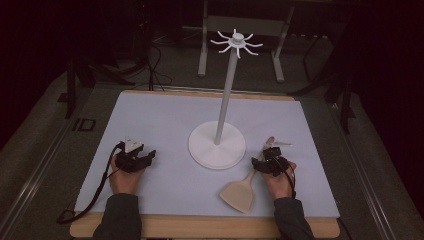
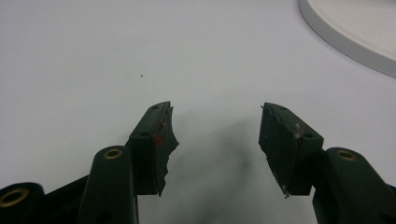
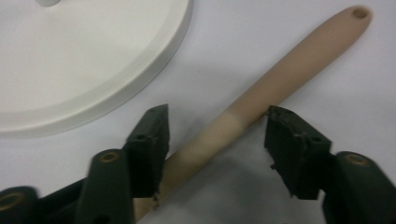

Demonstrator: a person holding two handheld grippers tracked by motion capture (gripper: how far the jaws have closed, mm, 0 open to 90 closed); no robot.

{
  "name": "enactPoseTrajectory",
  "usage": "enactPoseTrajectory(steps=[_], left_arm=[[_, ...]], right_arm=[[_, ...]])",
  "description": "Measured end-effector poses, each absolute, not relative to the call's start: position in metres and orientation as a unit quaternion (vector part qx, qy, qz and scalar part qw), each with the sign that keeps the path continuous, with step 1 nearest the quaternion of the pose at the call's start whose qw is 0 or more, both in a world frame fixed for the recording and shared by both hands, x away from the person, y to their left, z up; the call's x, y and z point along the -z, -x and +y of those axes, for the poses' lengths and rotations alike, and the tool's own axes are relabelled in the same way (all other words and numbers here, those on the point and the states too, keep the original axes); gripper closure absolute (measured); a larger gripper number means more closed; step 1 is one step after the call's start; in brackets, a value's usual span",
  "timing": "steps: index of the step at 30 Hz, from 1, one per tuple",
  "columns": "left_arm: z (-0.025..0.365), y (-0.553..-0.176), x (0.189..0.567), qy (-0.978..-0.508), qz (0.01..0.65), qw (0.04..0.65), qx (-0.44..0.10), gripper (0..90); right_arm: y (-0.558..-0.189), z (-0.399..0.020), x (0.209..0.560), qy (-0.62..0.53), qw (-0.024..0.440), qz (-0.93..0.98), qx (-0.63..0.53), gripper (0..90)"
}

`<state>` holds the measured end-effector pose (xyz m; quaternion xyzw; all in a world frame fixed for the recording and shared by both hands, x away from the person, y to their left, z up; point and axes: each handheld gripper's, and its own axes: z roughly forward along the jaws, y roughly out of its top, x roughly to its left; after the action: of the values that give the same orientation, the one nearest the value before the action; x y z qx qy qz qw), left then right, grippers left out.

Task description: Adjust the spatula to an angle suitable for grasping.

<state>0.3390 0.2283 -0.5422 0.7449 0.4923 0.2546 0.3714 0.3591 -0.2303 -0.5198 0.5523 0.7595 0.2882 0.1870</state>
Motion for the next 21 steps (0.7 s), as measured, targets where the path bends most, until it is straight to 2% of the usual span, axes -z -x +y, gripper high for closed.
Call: enactPoseTrajectory(steps=[3, 6, 10, 13, 18, 21], left_arm=[[0.228, -0.339, 0.542, -0.745, 0.493, 0.371, -0.254, 44.5], [0.228, -0.339, 0.542, -0.745, 0.493, 0.371, -0.254, 44.5], [0.228, -0.339, 0.542, -0.745, 0.493, 0.371, -0.254, 44.4], [0.228, -0.339, 0.542, -0.745, 0.493, 0.371, -0.254, 44.3], [0.228, -0.339, 0.542, -0.745, 0.493, 0.371, -0.254, 44.1], [0.228, -0.339, 0.542, -0.745, 0.493, 0.371, -0.254, 43.8]], right_arm=[[-0.363, -0.233, 0.514, -0.549, 0.189, 0.762, -0.287, 55.5], [-0.366, -0.235, 0.512, -0.558, 0.175, 0.759, -0.287, 55.6], [-0.358, -0.231, 0.517, -0.572, 0.158, 0.75, -0.291, 38.8], [-0.348, -0.224, 0.522, -0.58, 0.156, 0.745, -0.291, 33.6], [-0.333, -0.206, 0.523, -0.553, 0.172, 0.77, -0.268, 32.6], [-0.328, -0.2, 0.522, -0.531, 0.19, 0.788, -0.247, 36.5]])
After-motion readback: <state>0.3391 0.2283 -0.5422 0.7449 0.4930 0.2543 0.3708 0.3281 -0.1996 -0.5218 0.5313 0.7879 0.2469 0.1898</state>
